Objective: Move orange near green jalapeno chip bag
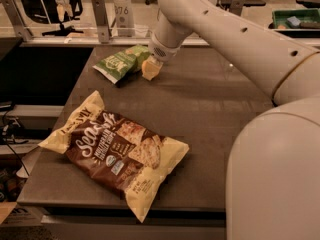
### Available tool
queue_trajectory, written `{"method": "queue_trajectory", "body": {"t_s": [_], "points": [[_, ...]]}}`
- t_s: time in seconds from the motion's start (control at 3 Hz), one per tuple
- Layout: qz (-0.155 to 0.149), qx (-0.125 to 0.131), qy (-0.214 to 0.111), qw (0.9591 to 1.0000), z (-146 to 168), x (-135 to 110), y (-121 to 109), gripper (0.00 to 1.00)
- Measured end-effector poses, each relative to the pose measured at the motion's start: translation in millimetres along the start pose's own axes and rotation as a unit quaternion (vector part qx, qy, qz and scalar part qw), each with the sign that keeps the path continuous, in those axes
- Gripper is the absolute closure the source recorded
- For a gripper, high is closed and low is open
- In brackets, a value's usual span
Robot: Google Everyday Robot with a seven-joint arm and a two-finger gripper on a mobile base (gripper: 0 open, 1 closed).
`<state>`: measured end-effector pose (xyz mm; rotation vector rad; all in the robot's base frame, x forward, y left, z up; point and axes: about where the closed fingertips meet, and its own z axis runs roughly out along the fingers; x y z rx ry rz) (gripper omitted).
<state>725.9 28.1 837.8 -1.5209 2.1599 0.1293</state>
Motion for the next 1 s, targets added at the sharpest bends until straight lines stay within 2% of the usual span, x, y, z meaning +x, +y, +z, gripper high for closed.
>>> {"method": "queue_trajectory", "body": {"t_s": [0.33, 0.67, 1.0], "points": [[0.002, -0.008, -0.009, 0.9999, 3.5, -5.2, 0.8, 0.13], [0.003, -0.011, -0.01, 0.9999, 5.6, -6.7, 0.0, 0.0], [0.003, -0.011, -0.01, 0.9999, 5.7, -6.7, 0.0, 0.0]]}}
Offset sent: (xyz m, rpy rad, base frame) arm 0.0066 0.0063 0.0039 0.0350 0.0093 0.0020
